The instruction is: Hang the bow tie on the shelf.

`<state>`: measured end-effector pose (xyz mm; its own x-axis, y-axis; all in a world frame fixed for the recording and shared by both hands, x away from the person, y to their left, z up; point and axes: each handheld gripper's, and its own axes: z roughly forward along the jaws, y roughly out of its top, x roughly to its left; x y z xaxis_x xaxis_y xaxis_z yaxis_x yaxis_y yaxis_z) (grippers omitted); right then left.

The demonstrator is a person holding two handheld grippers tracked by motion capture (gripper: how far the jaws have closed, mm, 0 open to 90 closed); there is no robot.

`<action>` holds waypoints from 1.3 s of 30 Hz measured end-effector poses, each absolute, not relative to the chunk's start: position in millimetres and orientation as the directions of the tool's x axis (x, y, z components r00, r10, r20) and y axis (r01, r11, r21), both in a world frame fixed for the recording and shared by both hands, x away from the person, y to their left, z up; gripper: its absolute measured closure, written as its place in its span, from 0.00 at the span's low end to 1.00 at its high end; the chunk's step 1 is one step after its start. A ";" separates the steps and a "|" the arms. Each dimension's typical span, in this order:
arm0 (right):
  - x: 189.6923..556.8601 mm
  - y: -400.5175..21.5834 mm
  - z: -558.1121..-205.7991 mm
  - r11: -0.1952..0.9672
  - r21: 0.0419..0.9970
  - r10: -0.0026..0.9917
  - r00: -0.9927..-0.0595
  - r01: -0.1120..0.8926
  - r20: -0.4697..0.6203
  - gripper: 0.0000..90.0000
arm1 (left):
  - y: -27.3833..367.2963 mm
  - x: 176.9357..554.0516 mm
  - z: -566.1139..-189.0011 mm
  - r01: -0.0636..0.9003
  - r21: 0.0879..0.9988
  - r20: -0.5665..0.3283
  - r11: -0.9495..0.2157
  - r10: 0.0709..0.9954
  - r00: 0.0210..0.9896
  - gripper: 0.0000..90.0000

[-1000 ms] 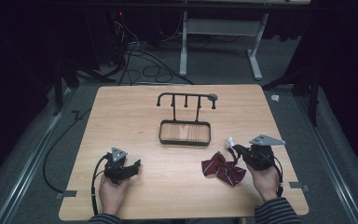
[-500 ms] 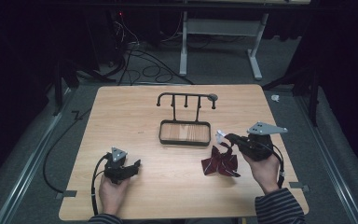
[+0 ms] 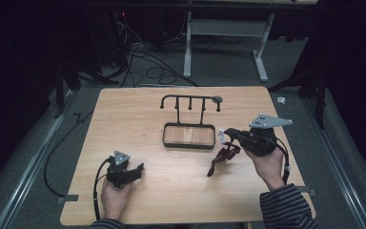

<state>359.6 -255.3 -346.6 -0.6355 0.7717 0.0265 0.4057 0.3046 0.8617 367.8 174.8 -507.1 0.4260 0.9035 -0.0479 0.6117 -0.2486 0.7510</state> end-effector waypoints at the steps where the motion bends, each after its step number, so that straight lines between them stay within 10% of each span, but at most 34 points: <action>1: 359.9 -254.3 -344.9 0.308 0.861 0.770 -0.638 0.405 0.024 1.00 | 174.8 367.8 -507.1 0.612 0.751 -0.048 -0.249 0.903 0.426 0.38; 39: 400.0 -206.3 -317.6 0.353 0.867 0.686 -0.728 0.352 0.017 1.00 | 175.0 367.9 -507.2 0.610 0.753 -0.050 -0.246 0.903 0.426 0.38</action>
